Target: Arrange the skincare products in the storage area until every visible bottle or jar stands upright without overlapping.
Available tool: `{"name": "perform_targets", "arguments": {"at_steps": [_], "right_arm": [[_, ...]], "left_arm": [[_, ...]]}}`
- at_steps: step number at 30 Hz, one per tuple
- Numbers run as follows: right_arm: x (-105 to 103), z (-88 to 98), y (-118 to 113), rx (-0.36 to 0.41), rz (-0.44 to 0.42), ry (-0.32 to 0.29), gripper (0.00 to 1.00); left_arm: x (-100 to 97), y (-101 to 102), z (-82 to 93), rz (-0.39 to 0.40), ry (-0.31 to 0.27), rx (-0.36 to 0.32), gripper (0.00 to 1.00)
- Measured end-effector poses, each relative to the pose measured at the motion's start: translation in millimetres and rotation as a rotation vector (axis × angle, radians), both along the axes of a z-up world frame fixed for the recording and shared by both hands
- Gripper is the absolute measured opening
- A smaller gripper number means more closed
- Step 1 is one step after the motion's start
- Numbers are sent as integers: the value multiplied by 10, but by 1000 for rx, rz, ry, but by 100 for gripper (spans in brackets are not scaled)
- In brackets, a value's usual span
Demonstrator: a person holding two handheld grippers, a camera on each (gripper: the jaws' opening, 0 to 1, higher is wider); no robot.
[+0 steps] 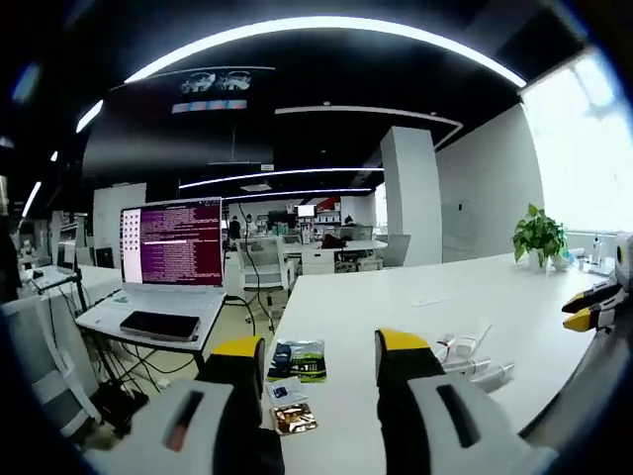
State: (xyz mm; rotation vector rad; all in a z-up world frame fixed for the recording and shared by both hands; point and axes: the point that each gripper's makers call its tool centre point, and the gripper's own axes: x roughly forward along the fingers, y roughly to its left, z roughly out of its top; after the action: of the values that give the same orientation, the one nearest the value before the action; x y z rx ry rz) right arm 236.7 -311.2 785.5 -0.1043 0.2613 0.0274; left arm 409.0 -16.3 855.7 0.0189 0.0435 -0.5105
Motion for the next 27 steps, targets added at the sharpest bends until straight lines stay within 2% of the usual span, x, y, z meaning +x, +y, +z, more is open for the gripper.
{"name": "perform_targets", "arguments": {"at_steps": [3,5,7,11,15,18,27], "right_arm": [[13,19,25,-25,30,-9,25],[26,24,-7,-25,35,-14,27],[38,22,-39,-25,37,-10,27],[41,14,-33,-15,46,-4,27],[48,28,-4,-9,57,-10,27],[46,16,-4,20,63,-5,27],[132,96,-159,23,46,-26,28]], "left_arm": [[-6,-36,-54,-5,-6,20,39],[-7,-51,-214,-18,48,69,39],[15,-41,-276,-16,81,83,37],[26,-27,-255,-9,61,85,36],[29,-28,-309,-4,56,143,34],[21,-41,-302,-13,53,140,34],[19,-37,-321,-14,54,161,34]]}}
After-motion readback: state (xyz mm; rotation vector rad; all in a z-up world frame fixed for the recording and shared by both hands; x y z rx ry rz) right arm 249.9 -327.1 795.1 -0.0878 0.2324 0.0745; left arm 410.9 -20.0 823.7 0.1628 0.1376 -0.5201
